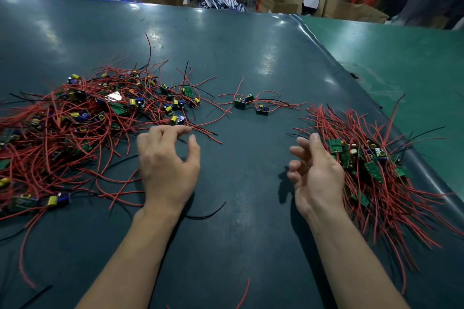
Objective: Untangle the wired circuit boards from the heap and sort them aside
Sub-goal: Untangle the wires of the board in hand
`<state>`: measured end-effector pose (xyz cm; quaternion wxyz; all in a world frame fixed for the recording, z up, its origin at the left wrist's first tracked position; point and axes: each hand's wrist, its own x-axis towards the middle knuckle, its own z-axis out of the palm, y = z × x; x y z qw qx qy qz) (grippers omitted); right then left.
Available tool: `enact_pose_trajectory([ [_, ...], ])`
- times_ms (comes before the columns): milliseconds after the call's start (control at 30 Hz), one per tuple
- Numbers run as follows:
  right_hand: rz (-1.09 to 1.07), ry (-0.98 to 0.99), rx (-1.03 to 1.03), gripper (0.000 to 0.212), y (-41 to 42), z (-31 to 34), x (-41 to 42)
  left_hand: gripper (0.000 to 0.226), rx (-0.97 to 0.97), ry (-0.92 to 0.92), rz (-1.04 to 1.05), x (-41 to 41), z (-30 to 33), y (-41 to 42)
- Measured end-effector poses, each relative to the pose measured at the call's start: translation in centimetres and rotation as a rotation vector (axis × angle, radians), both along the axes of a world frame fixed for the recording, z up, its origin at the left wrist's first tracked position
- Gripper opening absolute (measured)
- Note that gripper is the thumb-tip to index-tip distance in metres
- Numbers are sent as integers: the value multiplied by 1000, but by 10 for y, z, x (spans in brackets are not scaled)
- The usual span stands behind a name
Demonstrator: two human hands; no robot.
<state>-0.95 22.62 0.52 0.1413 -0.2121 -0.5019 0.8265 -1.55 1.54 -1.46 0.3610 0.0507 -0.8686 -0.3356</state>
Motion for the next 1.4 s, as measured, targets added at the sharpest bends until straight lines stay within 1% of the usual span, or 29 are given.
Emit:
enact_pose_trajectory([
  [67,22,-3,5,29,1,0,0,35,-88,-161,94,-3,-2,-6],
  [133,40,-9,0,30,2,0,1,50,-85,-371,165,-6,-3,-14],
  [167,48,-11,4,30,2,0,0,52,-86,-437,183,-7,-4,-18],
  [200,56,-10,11,30,1,0,0,47,-91,-455,183,-9,-4,-22],
  [300,84,7,54,32,-1,-1,0,24,-30,-375,149,-12,-3,-26],
  [400,102,26,122,33,-4,-3,0,19,-2,-324,100,-10,0,-22],
  [533,143,52,230,32,-5,-8,0,14,26,-40,-127,-3,7,-15],
  [600,187,63,294,28,-7,-12,0,14,24,72,-248,2,10,-9],
  [667,296,99,446,9,-10,-16,2,15,39,151,-370,7,10,0],
  [700,365,130,578,21,-12,-19,2,15,47,184,-424,10,9,6],
  [733,433,171,745,41,-13,-22,3,15,57,206,-476,13,8,11],
  [767,471,227,916,53,-15,-26,3,15,67,220,-527,16,6,16],
  [800,460,283,1051,52,-18,-27,3,14,77,227,-579,18,4,20],
  [833,431,320,1089,41,-20,-28,4,14,79,231,-615,20,3,23],
  [867,388,322,1041,30,-23,-27,5,14,79,246,-618,21,2,26],
  [933,307,261,739,18,-25,-26,5,14,132,313,-544,22,3,29],
  [967,287,237,589,12,-24,-26,4,15,205,360,-488,22,4,30],
  [1000,276,224,503,9,-22,-24,3,18,293,400,-442,23,5,31],
  [1033,268,221,461,9,-20,-23,2,21,370,424,-416,25,6,31],
  [1067,266,228,424,10,-19,-21,1,22,416,410,-420,25,5,32],
  [1100,265,239,379,11,-19,-20,1,26,431,342,-454,26,3,35],
  [1133,267,248,332,12,-20,-19,1,34,426,230,-501,27,0,37],
  [1200,297,277,251,11,-23,-18,4,44,382,-70,-598,26,-6,44],
  [1233,316,289,240,10,-25,-17,5,44,351,-212,-622,25,-7,46],
  [1267,331,301,261,9,-27,-17,5,42,339,-309,-638,23,-7,47],
  [1333,354,323,306,5,-28,-16,7,40,395,-381,-672,20,-4,47],
  [1400,378,325,284,4,-29,-15,8,39,529,-395,-727,20,-1,46],
])
